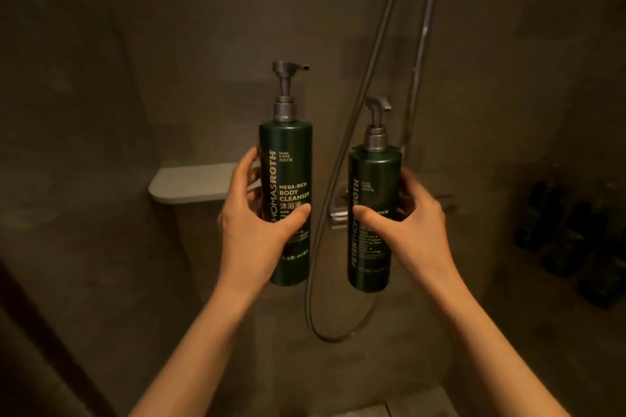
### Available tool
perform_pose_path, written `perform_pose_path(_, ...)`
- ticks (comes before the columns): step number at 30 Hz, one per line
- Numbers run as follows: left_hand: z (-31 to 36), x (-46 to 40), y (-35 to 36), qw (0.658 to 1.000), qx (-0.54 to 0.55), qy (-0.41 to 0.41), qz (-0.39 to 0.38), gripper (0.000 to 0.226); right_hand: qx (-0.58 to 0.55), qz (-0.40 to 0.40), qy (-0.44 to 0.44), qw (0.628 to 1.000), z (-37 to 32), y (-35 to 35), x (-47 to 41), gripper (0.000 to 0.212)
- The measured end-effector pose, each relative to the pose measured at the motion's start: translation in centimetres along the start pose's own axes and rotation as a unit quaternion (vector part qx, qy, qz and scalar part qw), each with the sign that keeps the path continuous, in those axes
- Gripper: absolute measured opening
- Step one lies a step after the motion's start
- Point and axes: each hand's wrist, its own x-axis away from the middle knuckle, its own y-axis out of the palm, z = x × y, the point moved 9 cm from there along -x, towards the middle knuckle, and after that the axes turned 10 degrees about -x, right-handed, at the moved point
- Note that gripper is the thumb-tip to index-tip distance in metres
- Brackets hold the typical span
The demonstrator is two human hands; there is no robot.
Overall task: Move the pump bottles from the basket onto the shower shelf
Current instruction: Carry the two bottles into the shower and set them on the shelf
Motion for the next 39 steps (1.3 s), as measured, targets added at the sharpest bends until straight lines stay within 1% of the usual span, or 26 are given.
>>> perform_pose_path(3,-0.4,-3.4,-2.3,0.997,-0.028,0.018,0.074,0.087,-0.048,-0.052,-0.008,0.997,0.3,3.6,-4.6,0.066)
perform_pose_path(5,-0.8,-5.5,-3.7,0.992,-0.041,0.040,0.114,0.088,-0.078,-0.074,-0.027,0.994,0.4,5.8,-7.2,0.067)
perform_pose_path(11,-2.7,-11.1,-7.3,0.973,-0.088,0.081,0.195,0.087,-0.130,-0.118,-0.080,0.981,-0.1,11.3,-13.6,0.060)
perform_pose_path(14,-4.5,-12.8,-8.1,0.968,-0.114,0.069,0.215,0.089,-0.144,-0.148,-0.092,0.974,0.1,14.0,-16.1,0.062)
perform_pose_path(19,-7.0,-13.9,-8.8,0.958,-0.149,0.040,0.241,0.091,-0.169,-0.192,-0.092,0.962,1.0,17.4,-18.9,0.060)
perform_pose_path(21,-7.7,-14.0,-9.3,0.951,-0.158,0.026,0.264,0.091,-0.182,-0.213,-0.084,0.956,1.4,18.6,-19.7,0.059)
perform_pose_path(24,-8.3,-13.8,-9.8,0.941,-0.172,0.009,0.290,0.090,-0.193,-0.242,-0.083,0.947,1.5,20.5,-20.6,0.064)
perform_pose_path(28,-8.7,-13.2,-9.7,0.924,-0.216,-0.006,0.316,0.089,-0.205,-0.271,-0.082,0.937,2.2,22.9,-20.8,0.064)
perform_pose_path(31,-8.9,-12.4,-9.4,0.909,-0.255,-0.010,0.330,0.088,-0.203,-0.278,-0.081,0.935,3.1,24.0,-20.1,0.065)
perform_pose_path(34,-9.3,-11.5,-8.8,0.900,-0.285,-0.017,0.330,0.089,-0.205,-0.260,-0.081,0.940,3.9,24.0,-19.9,0.065)
perform_pose_path(39,-9.9,-10.8,-8.5,0.897,-0.306,-0.020,0.319,0.088,-0.156,-0.264,-0.075,0.949,6.9,24.2,-18.1,0.081)
